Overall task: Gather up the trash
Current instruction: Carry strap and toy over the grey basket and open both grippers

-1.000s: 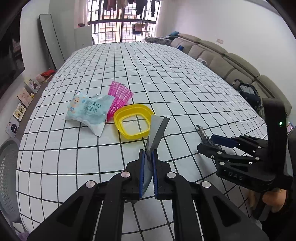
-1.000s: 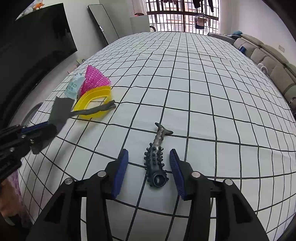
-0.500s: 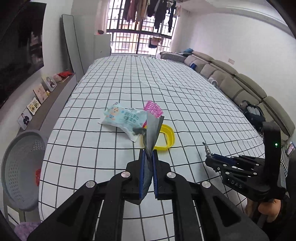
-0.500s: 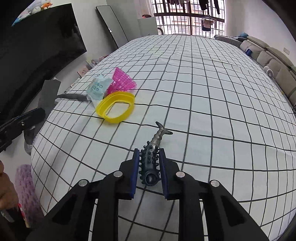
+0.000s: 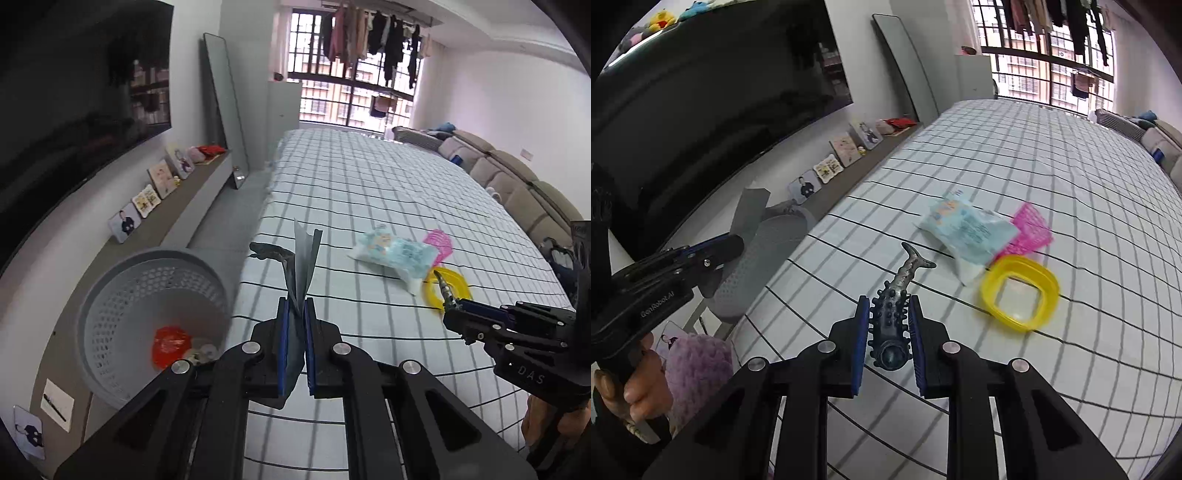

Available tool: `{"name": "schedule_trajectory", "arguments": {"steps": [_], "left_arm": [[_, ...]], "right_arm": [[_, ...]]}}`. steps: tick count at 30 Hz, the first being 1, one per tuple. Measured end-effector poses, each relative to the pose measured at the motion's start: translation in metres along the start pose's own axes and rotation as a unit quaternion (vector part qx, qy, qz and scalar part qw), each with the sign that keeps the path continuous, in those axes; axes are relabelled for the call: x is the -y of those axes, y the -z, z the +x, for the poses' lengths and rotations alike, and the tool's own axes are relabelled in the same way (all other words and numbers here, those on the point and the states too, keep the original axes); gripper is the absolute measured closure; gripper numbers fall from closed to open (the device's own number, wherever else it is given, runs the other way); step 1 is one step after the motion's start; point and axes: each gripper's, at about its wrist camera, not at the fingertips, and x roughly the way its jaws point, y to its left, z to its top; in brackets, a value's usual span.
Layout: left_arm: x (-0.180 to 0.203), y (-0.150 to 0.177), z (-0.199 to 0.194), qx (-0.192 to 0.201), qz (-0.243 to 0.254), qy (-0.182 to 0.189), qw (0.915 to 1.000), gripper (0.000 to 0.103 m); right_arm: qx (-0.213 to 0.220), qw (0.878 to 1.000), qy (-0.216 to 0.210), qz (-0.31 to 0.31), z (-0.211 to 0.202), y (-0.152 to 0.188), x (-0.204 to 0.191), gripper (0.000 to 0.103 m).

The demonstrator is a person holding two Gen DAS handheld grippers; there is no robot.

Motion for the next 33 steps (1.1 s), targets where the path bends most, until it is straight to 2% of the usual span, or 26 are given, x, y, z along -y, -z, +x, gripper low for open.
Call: {"name": "schedule_trajectory", "arguments": {"steps": [8,15,23,33], "left_arm": [[-0.092,0.004,0.010,0.001,-0.052,-0.088,0.9947,0.094],[-0.151,0.014,0.033,-0.019,-0.093,-0.127,0.9873,0.094],[-0.182,0.023,0.064,-0.043,-0.122,-0.140,0.9817,0.094],[-0.192,0.037,0.089,-0.076,-0.140,-0.135,0.9778,0.094]], "right_arm": [[-0.028,0.997,-0.055,-0.054,0.072,-0.047,-0.077,0.082],[-0.050,0.990,-0.088,-0.097,0.124,-0.074,-0.135,0.082],[-0.075,0.986,-0.105,-0.104,0.172,-0.080,-0.161,0.082],[-0.093,0.986,-0.105,-0.086,0.193,-0.070,-0.154,0.082]]}}
